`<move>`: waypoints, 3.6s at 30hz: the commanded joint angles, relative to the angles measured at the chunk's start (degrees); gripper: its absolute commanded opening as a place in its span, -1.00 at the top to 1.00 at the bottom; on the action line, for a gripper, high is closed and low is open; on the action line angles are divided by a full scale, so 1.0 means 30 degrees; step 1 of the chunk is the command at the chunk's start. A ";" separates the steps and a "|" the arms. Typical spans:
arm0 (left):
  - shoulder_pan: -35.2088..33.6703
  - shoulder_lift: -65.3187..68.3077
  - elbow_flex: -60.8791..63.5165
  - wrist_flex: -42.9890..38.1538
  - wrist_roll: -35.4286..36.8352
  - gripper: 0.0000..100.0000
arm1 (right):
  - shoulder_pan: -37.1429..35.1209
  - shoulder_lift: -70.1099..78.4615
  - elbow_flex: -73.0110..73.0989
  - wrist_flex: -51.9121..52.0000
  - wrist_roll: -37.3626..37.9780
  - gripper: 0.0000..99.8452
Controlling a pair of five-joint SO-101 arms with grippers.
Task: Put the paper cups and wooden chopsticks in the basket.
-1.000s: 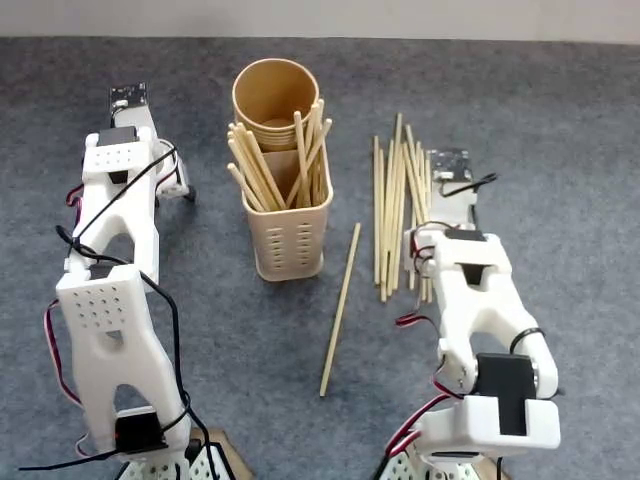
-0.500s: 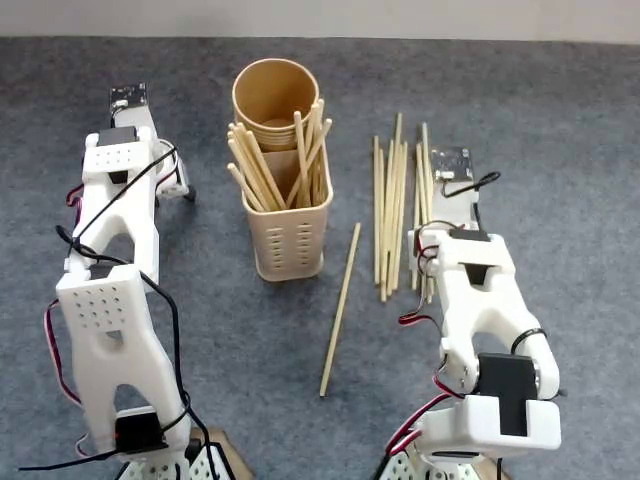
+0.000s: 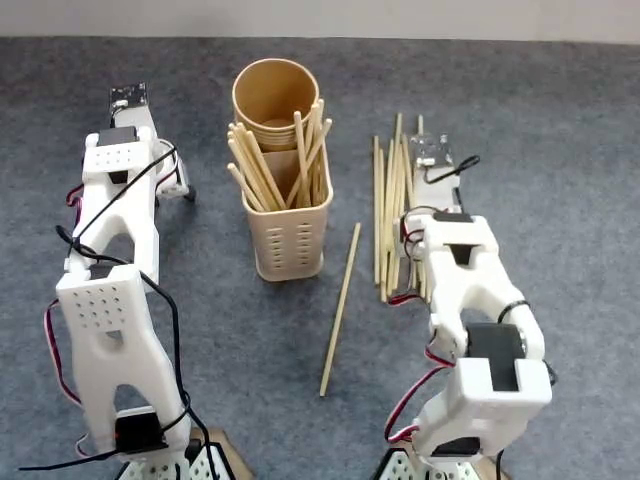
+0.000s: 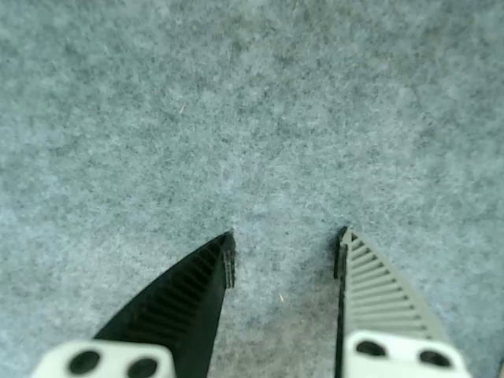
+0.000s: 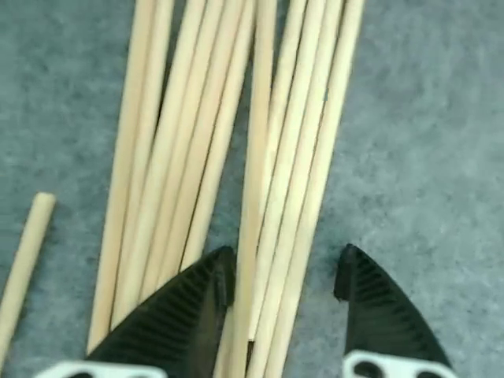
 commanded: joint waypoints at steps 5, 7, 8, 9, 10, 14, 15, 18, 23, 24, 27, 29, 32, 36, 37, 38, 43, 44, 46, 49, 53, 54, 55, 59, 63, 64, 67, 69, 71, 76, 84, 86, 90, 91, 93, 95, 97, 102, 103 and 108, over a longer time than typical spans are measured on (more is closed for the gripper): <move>0.0484 0.0103 -0.0190 -0.0440 -0.0176 0.57 | -0.0103 0.0952 -0.1978 -0.0132 0.0205 0.56; 0.0484 0.0103 -0.0190 -0.0440 -0.0176 0.57 | -0.0103 0.1128 -0.2183 -0.0132 0.0205 0.65; 0.0484 0.0103 -0.0190 -0.0440 -0.0176 0.57 | -0.0103 0.1158 -0.2242 -0.0132 0.0205 0.74; 0.0484 0.0103 -0.0190 -0.0440 -0.0176 0.57 | -0.0103 0.1158 -0.2242 -0.0132 0.0205 0.85; 0.0484 0.0103 -0.0190 -0.0440 -0.0176 0.57 | -0.0044 0.1099 -0.2242 -0.0132 0.0147 0.94; 0.0484 0.0103 -0.0190 -0.0469 -0.0176 0.57 | 0.0015 0.0161 -0.2242 -0.0103 0.0059 0.99; 0.0484 0.0103 -0.0190 -0.0469 -0.0176 0.57 | 0.0015 -0.0308 -0.2242 -0.0103 -0.0205 0.99; 0.0484 0.0103 -0.0190 -0.0469 -0.0176 0.57 | 0.0015 -0.2359 -0.2212 -0.0103 -0.1436 0.99; 0.0484 0.0103 -0.0190 -0.0469 -0.0176 0.57 | -0.0103 -0.5905 -0.2271 0.1421 -0.1495 0.99; 0.0484 0.0103 -0.0190 -0.0469 -0.0176 0.57 | -0.0103 -0.6432 -0.2300 0.1685 -0.1436 0.99; 0.0484 0.0103 -0.0190 -0.0469 -0.0176 0.57 | -0.0103 -0.7106 -0.2154 0.2095 -0.1407 0.88; 0.0484 0.0103 -0.0190 -0.0440 -0.0176 0.57 | -0.0103 -0.6696 -0.1538 0.2388 -0.1407 0.70; 0.0484 0.0103 -0.0190 -0.0440 -0.0176 0.57 | -0.0103 -0.5993 -0.0630 0.2476 -0.0967 0.48; 0.0484 0.0103 -0.0190 -0.0440 -0.0176 0.57 | 0.0220 -0.5319 -0.0454 0.2476 0.0147 0.40; 0.0484 0.0103 -0.0190 -0.0440 -0.0176 0.57 | 0.0337 -0.5231 -0.0484 0.2476 0.0147 0.40; 0.0484 0.0103 -0.0190 -0.0440 -0.0176 0.57 | 0.0396 -0.5084 -0.0484 0.2476 0.0147 0.40; 0.0484 0.0103 -0.0190 -0.0440 -0.0176 0.57 | 0.0396 -0.3912 -0.0513 0.2212 0.0205 0.40; 0.0484 0.0103 -0.0190 -0.0440 -0.0176 0.57 | 0.0425 -0.3473 -0.0513 0.1773 0.0205 0.40; 0.0484 0.0103 -0.0190 -0.0440 -0.0176 0.57 | 0.0484 -0.2447 -0.0513 0.0747 0.0205 0.40; 0.0484 0.0103 -0.0190 -0.0440 -0.0176 0.57 | 0.0601 -0.0982 -0.0659 -0.0484 0.0205 0.40; 0.0484 0.0103 -0.0190 -0.0440 -0.0176 0.57 | 0.0952 0.0894 -0.2066 -0.0952 0.0205 0.40; 0.0484 0.0103 -0.0190 -0.0440 -0.0176 0.57 | 0.1040 0.1333 -0.2505 -0.0952 0.0205 0.40; 0.0484 0.0103 -0.0190 -0.0469 -0.0176 0.57 | 0.1158 0.1714 -0.2857 -0.0923 0.0176 0.42; 0.0484 0.0103 -0.0190 -0.0527 -0.0176 0.57 | 0.1626 0.2359 -0.3414 -0.0923 0.0147 0.77; 0.0571 0.0103 -0.0190 -0.0527 -0.0176 0.57 | 0.1685 0.2300 -0.3502 -0.0923 0.0117 0.96; 0.0571 0.0103 -0.0190 -0.0527 -0.0176 0.57 | 0.1685 0.2271 -0.3502 -0.0923 0.0088 0.96; 0.0571 0.0103 -0.0190 -0.0527 -0.0176 0.57 | 0.1480 0.1832 -0.3473 -0.0689 0.0088 0.96; 0.0571 0.0103 -0.0190 -0.0527 -0.0176 0.57 | 0.1158 0.0923 -0.3385 -0.0044 0.0088 0.96; 0.0601 0.0103 -0.0190 -0.0527 -0.0176 0.57 | 0.0894 -0.0308 -0.3385 0.0659 0.0088 0.96; 0.0601 0.0103 -0.0190 -0.0527 -0.0176 0.57 | 0.0718 -0.3150 -0.3326 0.1978 0.0088 0.92; 0.0571 0.0103 -0.0190 -0.0440 -0.0176 0.57 | 0.0513 -0.2066 -0.3121 0.3150 0.0205 0.56; 0.0571 0.0103 -0.0190 -0.0440 -0.0176 0.57 | 0.0513 -0.1626 -0.3209 0.3150 0.0205 0.56; 0.0571 0.0103 -0.0190 -0.0440 -0.0176 0.57 | 0.0542 -0.0864 -0.3297 0.3062 0.0205 0.56; 0.0571 0.0103 -0.0190 -0.0440 -0.0176 0.57 | 0.0542 -0.0689 -0.3326 0.3033 0.0205 0.56; 0.0571 0.0103 -0.0190 -0.0440 -0.0176 0.57 | 0.0513 -0.0278 -0.3297 0.2476 0.0205 0.56; 0.0571 0.0103 -0.0190 -0.0440 -0.0176 0.57 | 0.0571 0.0249 -0.3267 0.1568 0.0117 0.56; 0.0571 0.0103 -0.0190 -0.0440 -0.0176 0.57 | 0.0894 0.0923 -0.3297 0.0777 0.0117 0.56; 0.0571 0.0103 -0.0190 -0.0469 -0.0176 0.57 | 0.1597 0.1978 -0.3326 -0.0425 0.0205 0.56; 0.0571 0.0103 -0.0190 -0.0469 -0.0176 0.57 | 0.1802 0.2007 -0.3326 -0.0571 0.0205 0.56; 0.0571 0.0103 -0.0190 -0.0498 -0.0176 0.57 | 0.2711 0.2007 -0.3736 -0.0689 0.0205 0.56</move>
